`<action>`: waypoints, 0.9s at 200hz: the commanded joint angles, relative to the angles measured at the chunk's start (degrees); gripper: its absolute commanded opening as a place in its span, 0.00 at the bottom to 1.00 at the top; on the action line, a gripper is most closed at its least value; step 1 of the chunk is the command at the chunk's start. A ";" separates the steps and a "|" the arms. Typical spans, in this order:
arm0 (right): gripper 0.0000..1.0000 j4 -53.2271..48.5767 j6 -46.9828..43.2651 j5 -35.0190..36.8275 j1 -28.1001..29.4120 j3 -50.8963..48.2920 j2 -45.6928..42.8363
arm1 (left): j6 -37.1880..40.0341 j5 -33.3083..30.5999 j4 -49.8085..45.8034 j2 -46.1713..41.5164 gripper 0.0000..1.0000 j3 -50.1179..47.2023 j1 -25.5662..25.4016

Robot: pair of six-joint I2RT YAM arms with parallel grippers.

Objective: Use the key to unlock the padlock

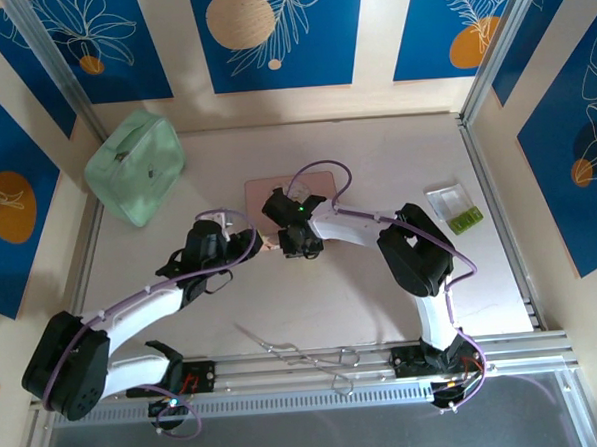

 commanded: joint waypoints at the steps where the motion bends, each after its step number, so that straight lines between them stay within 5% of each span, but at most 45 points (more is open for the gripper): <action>1: 0.28 -0.80 0.01 -2.61 -0.24 -0.82 0.16 | 0.37 0.31 -0.14 0.80 0.48 1.11 -0.47; 81: 0.28 -3.47 -0.69 -8.59 -1.38 0.51 -0.79 | 0.72 1.41 12.86 0.55 0.48 -6.45 -0.97; 136: 0.27 -3.62 -0.81 -9.87 -2.25 0.04 -0.90 | 6.28 -7.17 14.78 -3.96 0.63 -11.12 -9.63; 180: 0.27 -3.67 -0.62 -11.96 -3.29 -0.29 -1.35 | 3.49 -8.07 26.21 1.41 0.59 -15.28 -12.55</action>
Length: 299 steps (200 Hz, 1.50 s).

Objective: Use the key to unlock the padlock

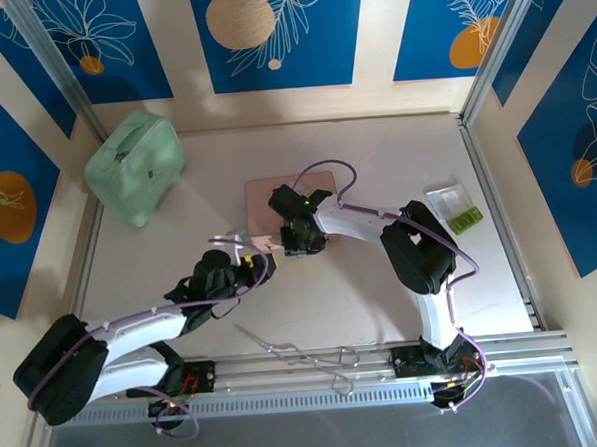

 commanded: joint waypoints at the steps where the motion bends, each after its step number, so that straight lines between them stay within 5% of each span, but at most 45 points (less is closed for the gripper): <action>1: 0.27 -3.53 -0.16 -4.09 -0.57 -0.33 -1.08 | -0.89 -1.17 9.50 3.50 0.58 -2.39 -1.50; 44: 0.27 -4.79 0.06 -6.92 -1.27 0.60 -0.72 | -1.00 2.18 22.35 14.96 0.47 -1.19 -4.55; 160: 0.27 -5.23 1.33 -10.73 -2.96 1.06 0.50 | -2.67 -0.85 42.81 36.86 0.41 0.75 -6.82; 299: 0.27 -5.20 0.79 -13.55 -3.25 3.53 3.36 | -4.70 0.28 46.58 45.51 0.32 3.71 -2.76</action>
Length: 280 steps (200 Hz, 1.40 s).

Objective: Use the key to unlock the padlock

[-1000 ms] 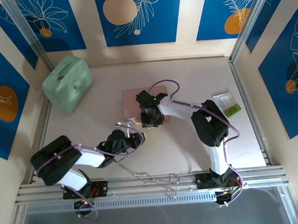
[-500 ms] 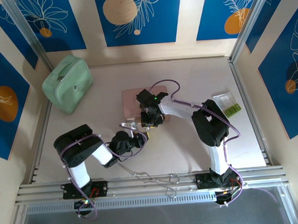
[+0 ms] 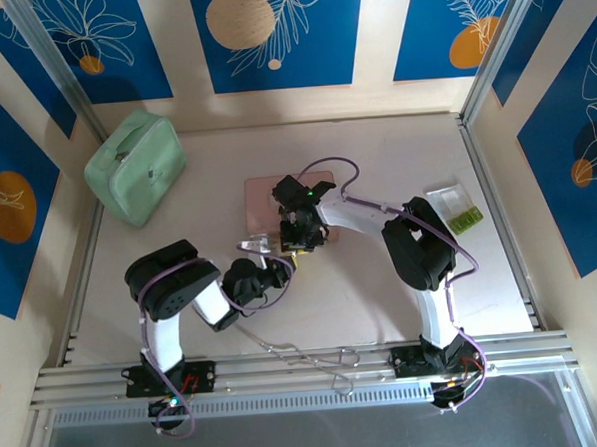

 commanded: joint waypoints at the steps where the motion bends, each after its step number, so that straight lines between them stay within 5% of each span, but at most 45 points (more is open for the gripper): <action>1: 0.27 -3.35 0.80 -5.11 -0.50 0.45 2.20 | -1.34 1.05 -1.83 2.17 0.32 0.67 0.82; 130: 0.28 -0.61 0.85 -6.89 -1.41 -1.69 1.61 | -3.46 2.75 -7.81 1.60 0.10 5.93 1.81; 173: 0.48 3.25 1.83 -4.96 -1.58 -5.57 -1.00 | -6.81 3.39 -7.24 0.82 0.01 6.00 2.39; 228: 0.72 24.97 3.63 -8.01 -3.79 -20.35 -14.10 | -11.51 5.93 -5.37 -0.66 0.00 5.42 4.78; 280: 0.69 43.17 6.17 -17.78 -7.91 -30.18 -15.21 | -16.00 9.13 0.91 0.69 0.00 4.69 6.73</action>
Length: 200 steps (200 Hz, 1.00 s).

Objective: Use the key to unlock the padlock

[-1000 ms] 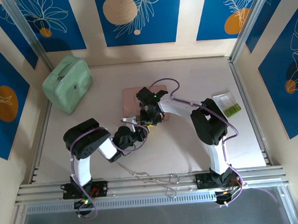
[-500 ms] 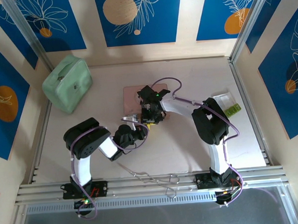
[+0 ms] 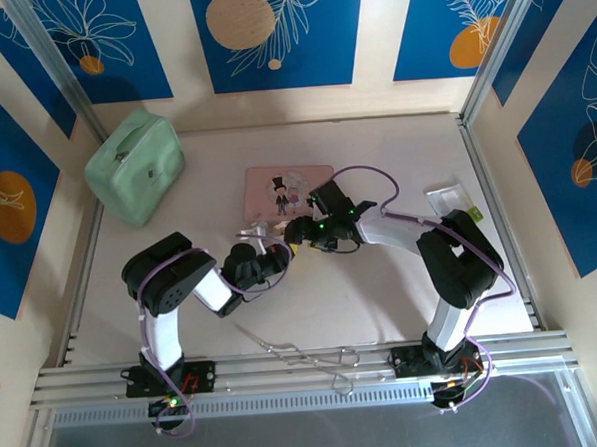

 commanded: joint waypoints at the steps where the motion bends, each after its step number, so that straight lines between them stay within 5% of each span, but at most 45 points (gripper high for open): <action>1: 0.69 9.65 1.76 -7.15 -1.11 -3.62 -0.19 | -3.39 0.81 5.28 0.52 0.00 -1.02 1.57; 200: 0.56 20.69 5.83 -11.81 -3.23 -4.55 8.73 | -4.66 5.23 7.05 -0.16 0.00 -0.89 2.69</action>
